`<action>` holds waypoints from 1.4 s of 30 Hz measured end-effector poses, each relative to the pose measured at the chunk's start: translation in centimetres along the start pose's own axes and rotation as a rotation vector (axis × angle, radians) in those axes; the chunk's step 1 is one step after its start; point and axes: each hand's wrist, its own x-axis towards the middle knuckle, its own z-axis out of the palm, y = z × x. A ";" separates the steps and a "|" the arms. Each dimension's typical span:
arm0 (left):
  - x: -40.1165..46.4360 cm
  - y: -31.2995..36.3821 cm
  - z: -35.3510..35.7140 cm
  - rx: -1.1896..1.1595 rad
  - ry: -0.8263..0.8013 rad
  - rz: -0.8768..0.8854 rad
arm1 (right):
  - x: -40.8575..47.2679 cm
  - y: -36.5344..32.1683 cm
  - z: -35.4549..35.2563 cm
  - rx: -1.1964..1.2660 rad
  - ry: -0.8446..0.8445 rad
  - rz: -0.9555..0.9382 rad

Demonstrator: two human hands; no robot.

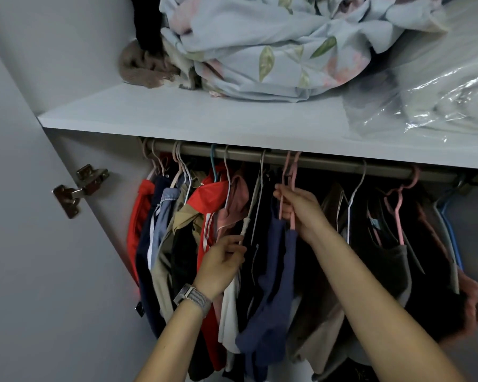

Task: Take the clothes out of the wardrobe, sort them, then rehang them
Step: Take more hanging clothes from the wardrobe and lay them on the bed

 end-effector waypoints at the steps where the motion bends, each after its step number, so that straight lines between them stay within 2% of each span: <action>1: 0.0 0.3 0.2 -0.012 -0.004 0.002 | -1.0 -0.2 -0.3 -0.031 -0.013 -0.002; 12: -1.7 3.8 5.5 -0.291 -0.168 -0.047 | -10.8 2.8 -4.4 -0.403 -0.127 -0.020; 18: -2.2 3.7 8.6 -0.611 -0.385 -0.361 | -16.5 2.5 -8.2 -0.617 -0.177 -0.090; 21: -3.4 4.2 10.2 -0.775 -0.511 -0.593 | -20.1 2.9 -9.5 -0.684 -0.215 -0.054; 23: -4.7 4.5 11.2 -0.853 -0.588 -0.671 | -22.8 3.4 -10.1 -0.723 -0.178 -0.018; 27: -8.1 4.2 12.5 -0.933 -0.741 -0.702 | -28.7 4.3 -10.2 -0.832 0.147 -0.038; 30: -12.0 4.2 13.4 -0.878 -0.883 -0.727 | -34.5 6.1 -10.1 -1.005 0.470 -0.023; 33: -17.8 4.6 15.2 -0.813 -1.015 -0.768 | -41.6 9.2 -10.3 -1.229 0.831 0.091; 37: -26.0 4.3 17.2 -0.653 -1.261 -0.806 | -50.8 13.8 -8.7 -1.147 1.236 0.130; 40: -32.5 4.1 17.8 -0.456 -1.526 -0.727 | -57.7 16.5 -6.9 -1.159 1.493 0.212; 42: -37.0 4.0 18.0 -0.264 -1.702 -0.535 | -62.3 17.6 -5.5 -1.123 1.647 0.281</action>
